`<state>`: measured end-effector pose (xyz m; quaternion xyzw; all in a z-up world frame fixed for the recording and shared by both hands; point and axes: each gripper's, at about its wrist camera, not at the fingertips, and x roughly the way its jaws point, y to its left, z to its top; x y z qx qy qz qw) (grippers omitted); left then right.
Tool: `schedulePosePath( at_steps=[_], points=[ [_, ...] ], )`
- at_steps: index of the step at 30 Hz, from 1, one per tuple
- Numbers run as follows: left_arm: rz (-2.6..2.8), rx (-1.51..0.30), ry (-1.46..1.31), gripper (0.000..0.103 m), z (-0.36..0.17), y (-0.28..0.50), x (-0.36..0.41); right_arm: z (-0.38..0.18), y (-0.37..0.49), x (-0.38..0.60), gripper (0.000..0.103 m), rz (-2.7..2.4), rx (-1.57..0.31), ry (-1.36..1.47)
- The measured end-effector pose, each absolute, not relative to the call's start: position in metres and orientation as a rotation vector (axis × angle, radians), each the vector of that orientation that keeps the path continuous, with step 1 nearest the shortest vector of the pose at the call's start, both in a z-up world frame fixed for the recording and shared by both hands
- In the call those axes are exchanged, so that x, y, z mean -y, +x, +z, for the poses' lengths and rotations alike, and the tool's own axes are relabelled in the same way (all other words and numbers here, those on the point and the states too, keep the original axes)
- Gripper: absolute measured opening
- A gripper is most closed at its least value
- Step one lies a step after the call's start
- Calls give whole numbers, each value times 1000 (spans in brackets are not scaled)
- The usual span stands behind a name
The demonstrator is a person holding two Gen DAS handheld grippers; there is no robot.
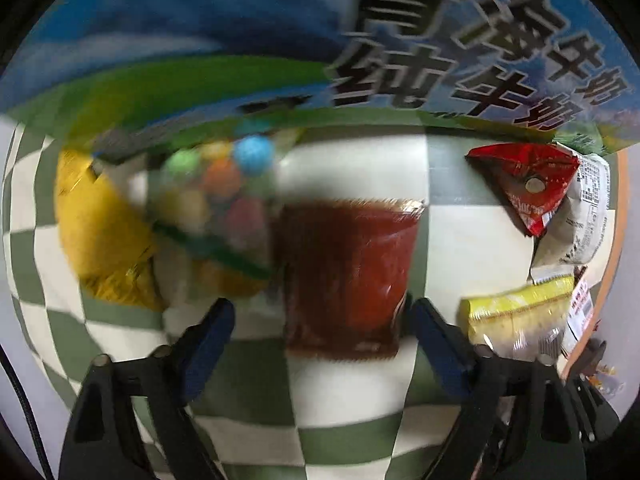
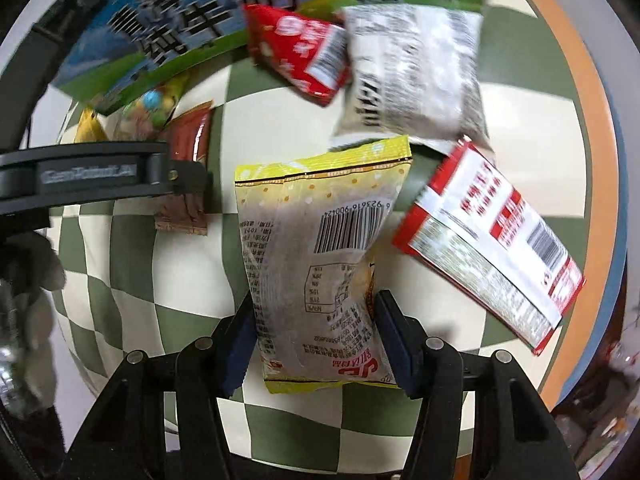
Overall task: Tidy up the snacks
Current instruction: 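Grasp a yellow-topped snack bag with the right tool while the left grasps the red sauce packet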
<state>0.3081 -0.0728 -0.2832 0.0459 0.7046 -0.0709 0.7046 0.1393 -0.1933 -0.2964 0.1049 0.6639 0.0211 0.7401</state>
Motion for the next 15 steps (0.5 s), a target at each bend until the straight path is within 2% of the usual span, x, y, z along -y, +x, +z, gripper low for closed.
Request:
schedulePosePath(
  at_steps=[2,3,7,15],
  points=[
    [-153,-1558,106,74,-287,308,80,-297,141,202,60,38,-1454,270],
    [-181,-1559,80,53,-289,307,82,-298,140,206,60,32,-1453,284],
    [-182,-1537,100,53,-288,290,81,-300,137,214,60,29,-1455,283],
    [-156,-1622,75,53,-297,216,31,-310,115,191,60,85,-1509,299]
  ],
)
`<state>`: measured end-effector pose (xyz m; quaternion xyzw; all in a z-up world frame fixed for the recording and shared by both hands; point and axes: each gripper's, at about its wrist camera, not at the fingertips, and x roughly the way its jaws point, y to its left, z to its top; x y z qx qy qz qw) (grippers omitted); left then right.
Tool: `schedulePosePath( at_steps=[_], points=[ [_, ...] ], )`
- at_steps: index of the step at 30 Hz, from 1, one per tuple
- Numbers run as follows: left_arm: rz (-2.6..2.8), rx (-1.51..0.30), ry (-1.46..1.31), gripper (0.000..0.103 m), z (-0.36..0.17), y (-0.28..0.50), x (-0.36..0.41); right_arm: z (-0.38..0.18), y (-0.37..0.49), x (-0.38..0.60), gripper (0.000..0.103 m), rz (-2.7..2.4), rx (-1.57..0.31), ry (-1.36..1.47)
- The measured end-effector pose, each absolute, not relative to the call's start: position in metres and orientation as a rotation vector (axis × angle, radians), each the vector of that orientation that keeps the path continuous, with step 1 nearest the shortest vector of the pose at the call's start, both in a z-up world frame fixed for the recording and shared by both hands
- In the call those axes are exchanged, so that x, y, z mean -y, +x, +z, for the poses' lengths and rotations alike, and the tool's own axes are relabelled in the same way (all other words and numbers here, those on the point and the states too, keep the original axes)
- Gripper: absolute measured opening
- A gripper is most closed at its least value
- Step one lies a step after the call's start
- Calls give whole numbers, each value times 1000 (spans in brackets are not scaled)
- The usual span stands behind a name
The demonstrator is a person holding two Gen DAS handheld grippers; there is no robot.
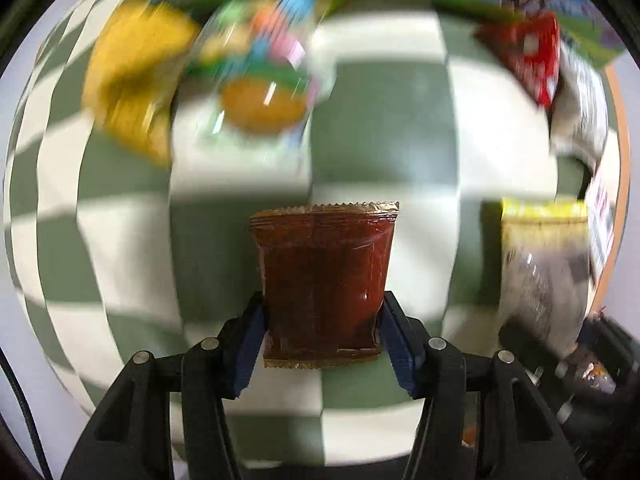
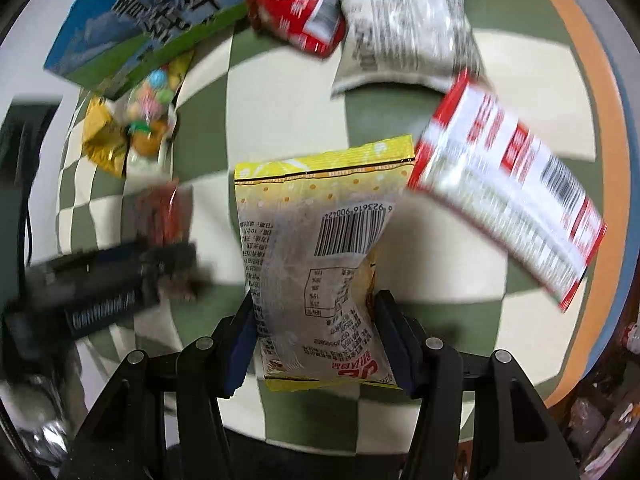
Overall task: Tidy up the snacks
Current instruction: 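Grasp a yellow-topped snack bag with the right tool while the left grasps the red sauce packet, then place the yellow-topped bag and red packet into the box, open both tools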
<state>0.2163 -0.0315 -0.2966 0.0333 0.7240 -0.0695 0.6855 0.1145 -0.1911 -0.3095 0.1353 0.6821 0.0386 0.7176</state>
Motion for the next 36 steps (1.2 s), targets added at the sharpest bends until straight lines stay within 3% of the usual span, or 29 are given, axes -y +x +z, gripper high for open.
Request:
schedulePosePath(
  at_steps=[21,28,36],
  points=[
    [-74,-1634,38,55,-334,196,37,-345,117,138,65,-18,-1504,230],
    [-97,-1570,41,53,-293,192,36,-323,103,128,47,43,-1462,194],
    [-191,-1511,-34,53,-225,200,41,-269,100,129,46,162,-1411,274]
  ],
)
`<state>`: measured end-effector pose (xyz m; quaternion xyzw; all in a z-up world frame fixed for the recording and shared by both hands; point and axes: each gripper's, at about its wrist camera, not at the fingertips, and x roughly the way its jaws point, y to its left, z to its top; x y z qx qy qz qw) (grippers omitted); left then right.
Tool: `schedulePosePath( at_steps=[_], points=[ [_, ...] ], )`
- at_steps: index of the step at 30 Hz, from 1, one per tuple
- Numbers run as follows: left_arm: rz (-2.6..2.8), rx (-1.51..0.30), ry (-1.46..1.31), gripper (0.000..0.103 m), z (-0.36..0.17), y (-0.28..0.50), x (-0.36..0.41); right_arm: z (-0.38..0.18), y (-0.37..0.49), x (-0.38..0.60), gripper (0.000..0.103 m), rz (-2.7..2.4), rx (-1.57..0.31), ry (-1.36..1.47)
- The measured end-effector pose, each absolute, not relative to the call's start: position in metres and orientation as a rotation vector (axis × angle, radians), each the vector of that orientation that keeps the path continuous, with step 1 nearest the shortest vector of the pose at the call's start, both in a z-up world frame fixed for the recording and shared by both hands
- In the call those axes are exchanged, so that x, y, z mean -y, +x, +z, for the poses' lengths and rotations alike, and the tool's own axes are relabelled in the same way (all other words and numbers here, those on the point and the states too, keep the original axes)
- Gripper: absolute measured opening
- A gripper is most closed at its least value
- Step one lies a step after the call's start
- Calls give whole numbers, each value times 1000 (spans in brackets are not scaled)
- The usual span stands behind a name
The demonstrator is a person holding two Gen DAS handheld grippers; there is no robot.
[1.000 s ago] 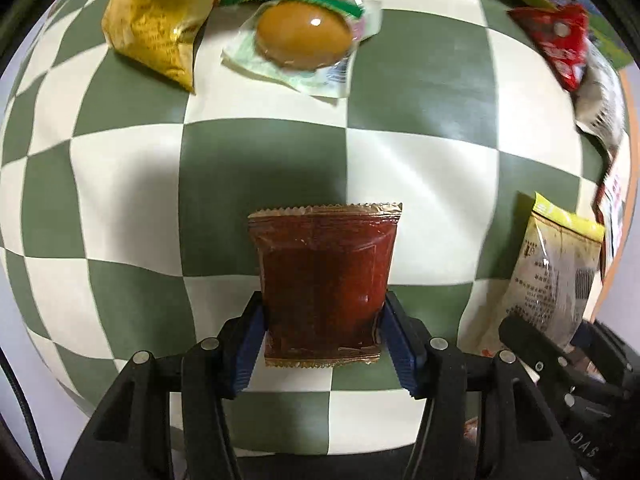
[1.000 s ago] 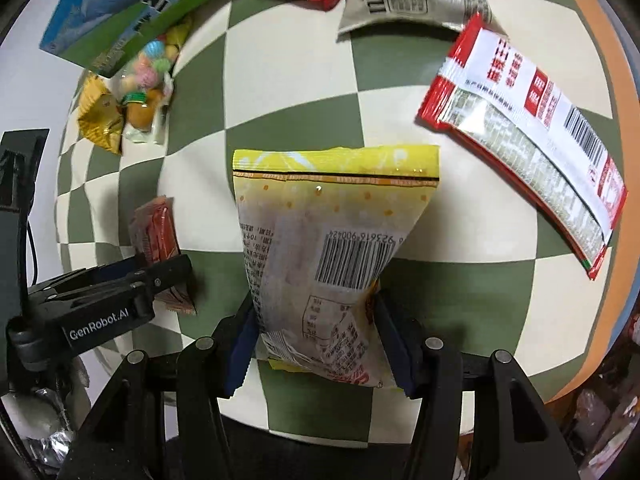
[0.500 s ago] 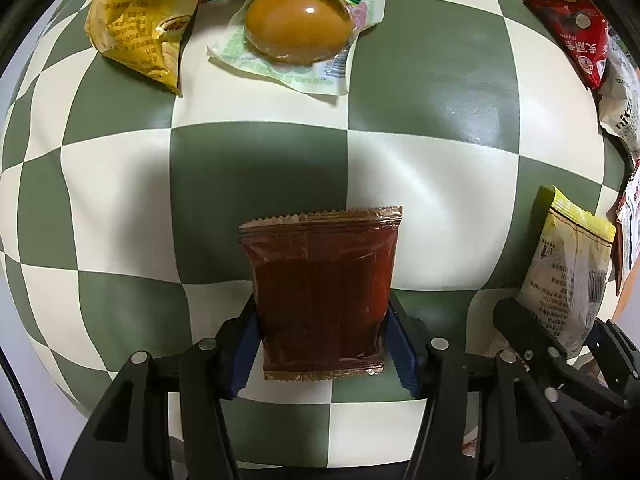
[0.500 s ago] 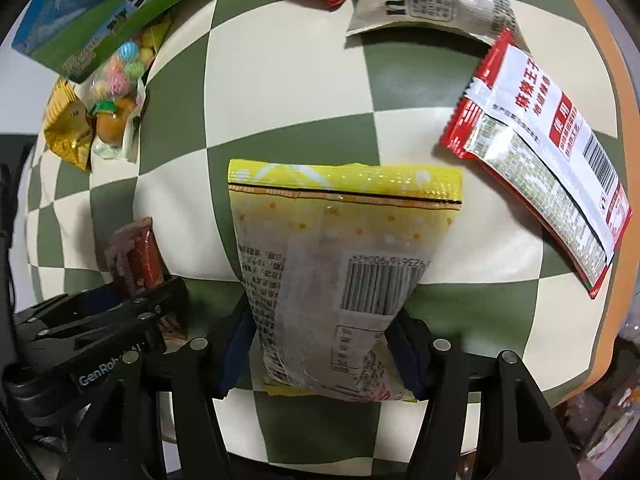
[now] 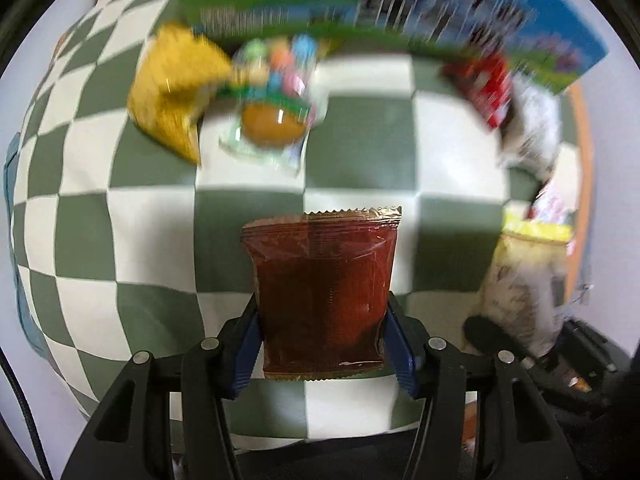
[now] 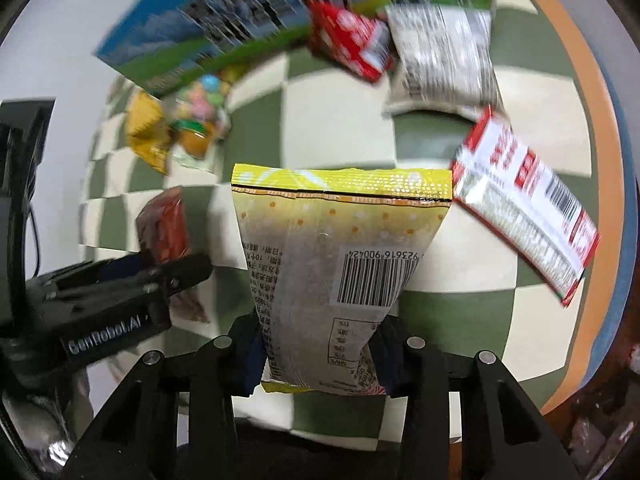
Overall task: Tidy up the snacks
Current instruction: 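Place the yellow-topped bag and red packet into the box, open both tools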
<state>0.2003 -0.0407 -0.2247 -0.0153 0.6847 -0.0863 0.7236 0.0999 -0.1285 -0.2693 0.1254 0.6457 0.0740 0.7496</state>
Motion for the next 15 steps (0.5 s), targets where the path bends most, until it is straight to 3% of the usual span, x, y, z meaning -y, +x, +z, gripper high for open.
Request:
schedulePosePath(
  at_steps=[8,15],
  points=[
    [-273,-1371,-116,53,-122,263,35,-170,155,152,46,287,-1261,351],
    [-209,-1305,-43,53,-85,377,17,-94,249,149,46,328,-1122,332]
  ],
)
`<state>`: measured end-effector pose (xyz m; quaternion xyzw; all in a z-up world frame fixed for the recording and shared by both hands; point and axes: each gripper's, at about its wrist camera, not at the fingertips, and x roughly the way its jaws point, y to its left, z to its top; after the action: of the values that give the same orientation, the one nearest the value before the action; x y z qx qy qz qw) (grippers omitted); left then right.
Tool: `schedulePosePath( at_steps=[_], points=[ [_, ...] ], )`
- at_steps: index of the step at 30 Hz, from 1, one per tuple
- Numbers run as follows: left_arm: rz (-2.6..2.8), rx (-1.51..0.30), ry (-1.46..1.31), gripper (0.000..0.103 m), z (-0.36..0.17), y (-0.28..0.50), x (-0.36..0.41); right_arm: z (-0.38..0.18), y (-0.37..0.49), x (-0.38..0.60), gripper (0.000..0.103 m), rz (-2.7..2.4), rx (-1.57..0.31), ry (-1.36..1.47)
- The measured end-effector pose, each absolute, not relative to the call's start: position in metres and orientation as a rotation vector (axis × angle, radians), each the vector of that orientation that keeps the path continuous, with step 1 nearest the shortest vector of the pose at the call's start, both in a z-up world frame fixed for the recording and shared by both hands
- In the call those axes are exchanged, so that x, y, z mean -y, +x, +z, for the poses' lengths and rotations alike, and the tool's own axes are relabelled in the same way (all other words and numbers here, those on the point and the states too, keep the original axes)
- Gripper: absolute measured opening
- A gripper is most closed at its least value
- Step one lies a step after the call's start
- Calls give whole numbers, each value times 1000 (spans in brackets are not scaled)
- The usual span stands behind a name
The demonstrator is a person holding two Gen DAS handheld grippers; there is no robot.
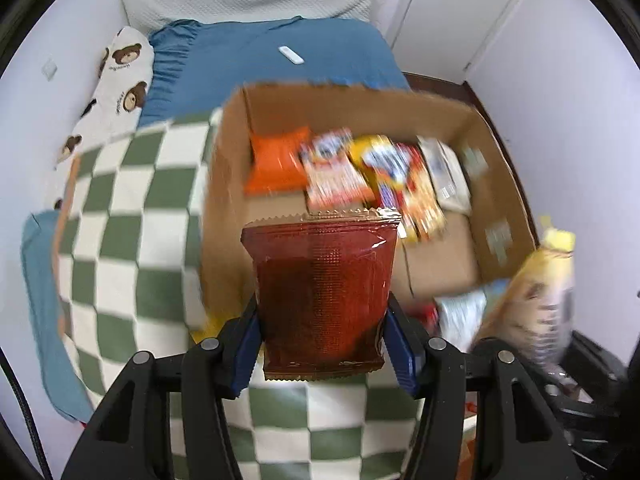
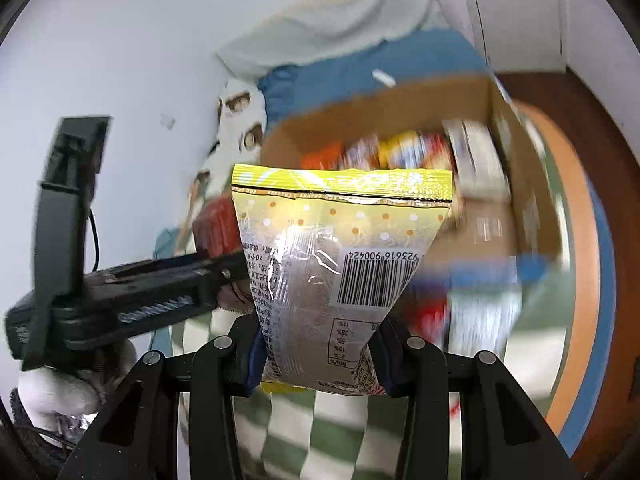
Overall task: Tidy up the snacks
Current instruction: 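Place the yellow-topped bag and red packet into the box, open both tools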
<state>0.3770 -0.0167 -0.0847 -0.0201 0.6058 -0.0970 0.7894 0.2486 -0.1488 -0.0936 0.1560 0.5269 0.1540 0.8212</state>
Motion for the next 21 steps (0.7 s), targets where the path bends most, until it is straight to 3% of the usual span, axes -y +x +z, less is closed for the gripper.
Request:
schedulePosePath(
  at_steps=[5,18,21],
  points=[
    [-142,-1387,-14,53,-103,446,13,-93,319,134,46,321,-1173,308],
    [-85,-1661,23,54,-184,490,9,-203,424,108,49,343,-1516,419],
    [-65,-1664,8,61,-191,491,5,-219,438,107,75,339,-1564,432]
  ],
)
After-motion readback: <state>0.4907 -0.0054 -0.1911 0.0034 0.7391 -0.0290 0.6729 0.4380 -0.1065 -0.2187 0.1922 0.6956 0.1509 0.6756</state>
